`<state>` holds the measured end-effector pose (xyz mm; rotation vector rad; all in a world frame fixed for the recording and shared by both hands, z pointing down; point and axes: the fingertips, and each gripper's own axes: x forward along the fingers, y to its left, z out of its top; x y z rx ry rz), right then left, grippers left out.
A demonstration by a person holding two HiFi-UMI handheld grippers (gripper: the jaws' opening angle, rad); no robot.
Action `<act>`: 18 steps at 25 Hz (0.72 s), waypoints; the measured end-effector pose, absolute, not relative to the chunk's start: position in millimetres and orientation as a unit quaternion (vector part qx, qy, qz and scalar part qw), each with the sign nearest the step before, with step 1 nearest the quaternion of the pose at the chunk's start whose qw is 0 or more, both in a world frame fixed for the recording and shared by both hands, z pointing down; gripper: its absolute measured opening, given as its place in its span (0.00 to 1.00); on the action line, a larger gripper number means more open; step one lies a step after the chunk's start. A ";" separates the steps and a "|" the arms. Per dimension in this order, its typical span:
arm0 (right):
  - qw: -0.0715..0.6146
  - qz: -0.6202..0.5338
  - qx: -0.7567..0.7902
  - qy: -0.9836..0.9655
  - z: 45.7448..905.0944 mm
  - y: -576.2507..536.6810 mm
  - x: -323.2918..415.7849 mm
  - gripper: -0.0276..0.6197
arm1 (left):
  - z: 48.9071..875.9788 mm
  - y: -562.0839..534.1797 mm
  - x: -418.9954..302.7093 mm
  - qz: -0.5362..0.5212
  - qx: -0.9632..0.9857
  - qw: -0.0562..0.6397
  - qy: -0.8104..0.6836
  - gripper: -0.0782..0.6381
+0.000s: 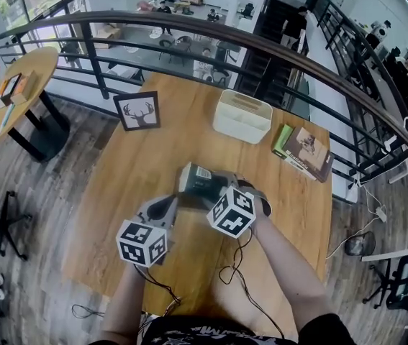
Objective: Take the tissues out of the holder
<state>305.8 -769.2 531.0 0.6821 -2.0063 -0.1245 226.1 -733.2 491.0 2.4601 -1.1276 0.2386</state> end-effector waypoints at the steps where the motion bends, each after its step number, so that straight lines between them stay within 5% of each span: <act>1: 0.478 -0.059 0.291 -0.826 519.3 -767.6 305.7 0.47 | 486.3 -730.8 224.5 0.084 0.886 0.207 -0.406 0.13; 18: 0.323 -0.103 0.433 -0.835 398.6 -643.4 306.5 0.47 | 450.1 -627.7 215.9 0.086 0.907 0.180 -0.370 0.13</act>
